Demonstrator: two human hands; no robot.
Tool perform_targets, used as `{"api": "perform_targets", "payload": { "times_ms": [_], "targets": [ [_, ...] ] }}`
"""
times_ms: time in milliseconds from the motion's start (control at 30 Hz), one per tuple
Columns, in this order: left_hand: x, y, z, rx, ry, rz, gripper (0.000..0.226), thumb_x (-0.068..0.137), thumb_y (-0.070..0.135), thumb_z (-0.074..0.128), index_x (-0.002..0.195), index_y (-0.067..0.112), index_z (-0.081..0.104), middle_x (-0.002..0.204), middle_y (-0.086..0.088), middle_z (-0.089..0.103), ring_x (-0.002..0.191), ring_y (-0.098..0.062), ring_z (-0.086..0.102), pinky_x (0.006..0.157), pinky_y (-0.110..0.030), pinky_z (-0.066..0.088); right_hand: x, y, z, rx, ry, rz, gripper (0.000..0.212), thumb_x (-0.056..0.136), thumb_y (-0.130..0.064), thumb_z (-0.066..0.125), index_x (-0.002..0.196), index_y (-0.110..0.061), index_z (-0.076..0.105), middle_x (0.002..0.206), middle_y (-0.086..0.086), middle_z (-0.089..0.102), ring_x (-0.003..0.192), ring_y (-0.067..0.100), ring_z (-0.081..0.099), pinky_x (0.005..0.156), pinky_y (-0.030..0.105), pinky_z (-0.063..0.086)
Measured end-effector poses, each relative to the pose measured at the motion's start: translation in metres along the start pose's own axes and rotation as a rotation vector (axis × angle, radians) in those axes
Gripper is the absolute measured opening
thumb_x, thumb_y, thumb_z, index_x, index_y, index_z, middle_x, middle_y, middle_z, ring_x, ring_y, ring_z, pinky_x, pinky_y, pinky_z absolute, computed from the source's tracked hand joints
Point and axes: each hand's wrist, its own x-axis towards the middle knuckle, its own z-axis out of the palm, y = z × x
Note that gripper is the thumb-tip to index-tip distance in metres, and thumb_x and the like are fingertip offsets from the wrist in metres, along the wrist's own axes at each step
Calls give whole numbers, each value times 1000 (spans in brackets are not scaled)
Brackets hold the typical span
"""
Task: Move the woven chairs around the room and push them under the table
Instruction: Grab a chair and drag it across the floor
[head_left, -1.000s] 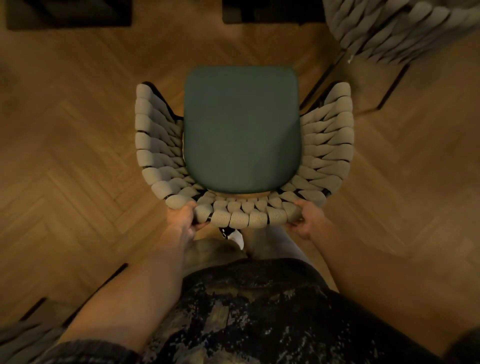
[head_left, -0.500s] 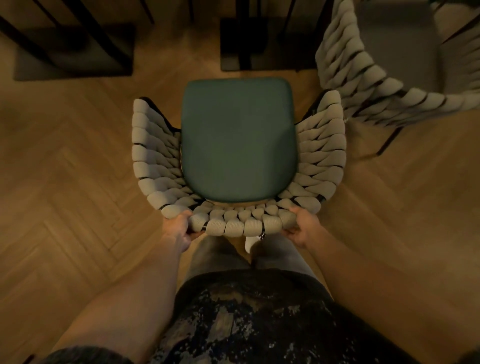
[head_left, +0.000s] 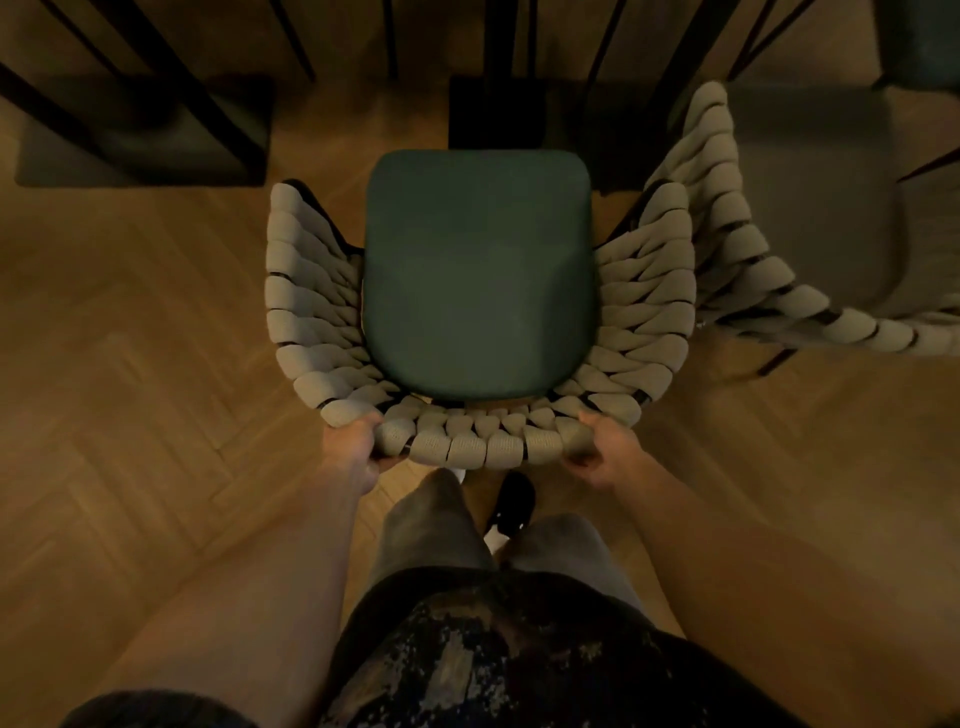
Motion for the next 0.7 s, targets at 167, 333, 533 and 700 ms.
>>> {"api": "perform_targets", "payload": {
  "times_ms": [167, 333, 533, 700],
  "targets": [
    [16, 38, 17, -13, -6, -12, 50, 95, 4, 61, 139, 19, 42, 128, -15, 56, 103, -35, 63, 57, -47, 59, 6, -32, 33, 24, -15, -18, 53, 98, -19, 68, 145, -11, 45, 139, 20, 55, 124, 40, 57, 86, 50, 55],
    [31, 76, 32, 0, -17, -8, 50, 95, 4, 61, 139, 18, 42, 127, -16, 56, 101, -34, 64, 53, -46, 59, 10, -61, 62, 52, -26, -43, 52, 99, -18, 65, 146, -11, 44, 141, 18, 55, 128, 38, 55, 97, 51, 52],
    [47, 112, 50, 13, -21, -2, 51, 95, 6, 63, 139, 19, 42, 127, -15, 56, 99, -33, 64, 53, -46, 59, 14, -91, 88, 16, -26, -62, 54, 100, -19, 64, 148, -11, 42, 145, 19, 52, 131, 39, 53, 100, 52, 50],
    [55, 136, 62, 13, -36, 16, 49, 95, 6, 62, 138, 18, 44, 123, -14, 58, 98, -32, 65, 52, -45, 59, 14, -112, 108, 23, -44, -73, 50, 101, -19, 63, 147, -12, 44, 142, 18, 54, 127, 38, 56, 85, 48, 53]
  ]
}}
